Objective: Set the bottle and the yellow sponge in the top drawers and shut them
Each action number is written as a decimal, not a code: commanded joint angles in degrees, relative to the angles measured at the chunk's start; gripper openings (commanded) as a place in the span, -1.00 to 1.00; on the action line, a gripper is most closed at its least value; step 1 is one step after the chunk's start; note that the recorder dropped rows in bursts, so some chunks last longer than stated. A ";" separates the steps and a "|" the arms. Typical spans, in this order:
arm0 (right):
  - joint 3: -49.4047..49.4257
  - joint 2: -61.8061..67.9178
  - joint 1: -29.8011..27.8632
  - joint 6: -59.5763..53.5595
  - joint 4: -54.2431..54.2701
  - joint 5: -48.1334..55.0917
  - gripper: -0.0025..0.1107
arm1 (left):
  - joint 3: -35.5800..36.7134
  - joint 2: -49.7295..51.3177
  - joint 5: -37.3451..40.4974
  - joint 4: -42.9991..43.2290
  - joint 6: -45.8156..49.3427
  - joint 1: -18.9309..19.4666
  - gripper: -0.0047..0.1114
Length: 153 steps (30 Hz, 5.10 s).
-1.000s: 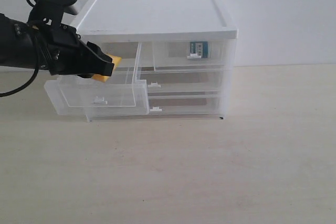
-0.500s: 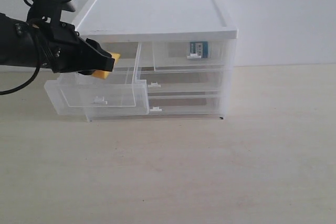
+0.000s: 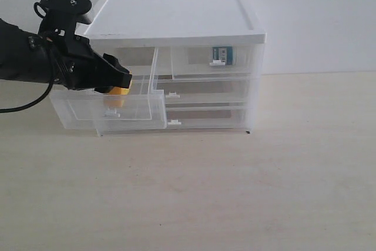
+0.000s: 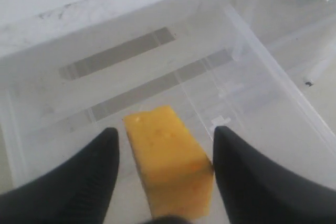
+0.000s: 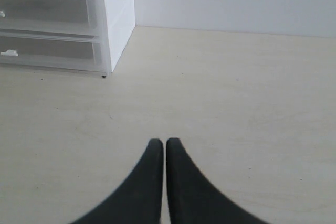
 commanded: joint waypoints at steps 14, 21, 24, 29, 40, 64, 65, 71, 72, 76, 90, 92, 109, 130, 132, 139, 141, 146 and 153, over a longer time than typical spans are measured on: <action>-0.06 -0.32 0.08 0.05 0.09 -0.52 -0.96 | -0.47 -13.50 14.25 4.05 -0.98 0.14 -0.31; -0.06 -0.32 0.08 0.05 0.09 -0.52 -0.96 | -0.37 -17.08 33.43 6.12 -4.68 0.03 -0.85; -0.06 -0.32 0.08 0.05 0.09 -0.52 -0.96 | 0.44 -17.59 38.18 7.94 -8.12 0.03 -0.85; -0.06 -0.32 0.08 0.05 0.09 -0.52 -0.96 | 4.46 -17.59 38.93 18.28 -19.37 0.03 -0.85; -0.06 -0.32 0.08 0.07 0.09 -0.64 -0.96 | 6.65 -15.50 27.35 23.78 -27.78 0.03 -0.85; -0.06 -0.32 0.08 0.07 0.09 -0.52 -0.96 | 4.03 -3.16 3.45 19.29 -26.21 -4.01 -0.85; -0.06 -0.32 0.08 0.07 0.09 -0.52 -0.96 | 4.03 -3.16 1.90 19.29 -26.03 -4.01 -0.85; -0.06 -0.32 0.08 0.07 0.09 -0.52 -0.96 | 3.97 -3.16 -4.66 20.85 -25.26 -4.01 -0.85; -0.06 -0.32 0.08 0.07 0.09 -0.52 -0.96 | 3.38 -3.16 -4.70 20.85 -24.44 -4.01 -0.85; -0.06 -0.32 0.08 0.07 0.09 -0.52 -0.96 | 1.68 -3.27 -2.83 21.01 -23.62 -4.01 -0.85; -0.06 -0.32 0.08 0.07 0.09 -0.52 -0.96 | -0.80 -3.29 -1.46 24.01 -23.62 -3.88 -0.85; -0.06 -0.32 0.08 0.07 0.09 -0.52 -0.96 | -0.80 -2.92 -1.60 24.01 -23.62 -3.88 -0.85; -0.06 -0.32 0.08 0.07 0.09 -0.52 -0.96 | -0.80 -6.89 13.65 24.01 -23.62 -4.01 -0.85; -0.06 -0.32 0.08 0.07 0.09 -0.52 -0.96 | -8.97 7.80 -3.29 24.49 -23.64 0.18 -0.85; -0.06 -0.32 0.08 0.07 0.09 -0.52 -0.96 | -9.82 9.43 -5.21 24.49 -23.64 0.60 -0.85; -0.06 -0.32 0.08 0.07 0.09 -0.52 -0.96 | -11.43 10.91 -7.39 24.49 -22.57 0.83 -0.85; -0.06 -0.32 0.08 0.07 0.09 -0.52 -0.96 | -11.43 10.11 -5.52 24.49 -22.57 0.83 -0.85; -0.06 -0.32 0.08 0.07 0.09 -0.52 -0.96 | -11.43 6.12 6.02 25.85 -22.31 0.83 -0.85; -0.06 -0.32 0.08 0.07 0.09 -0.52 -0.96 | -7.57 -4.87 20.51 27.49 -22.31 0.83 -0.85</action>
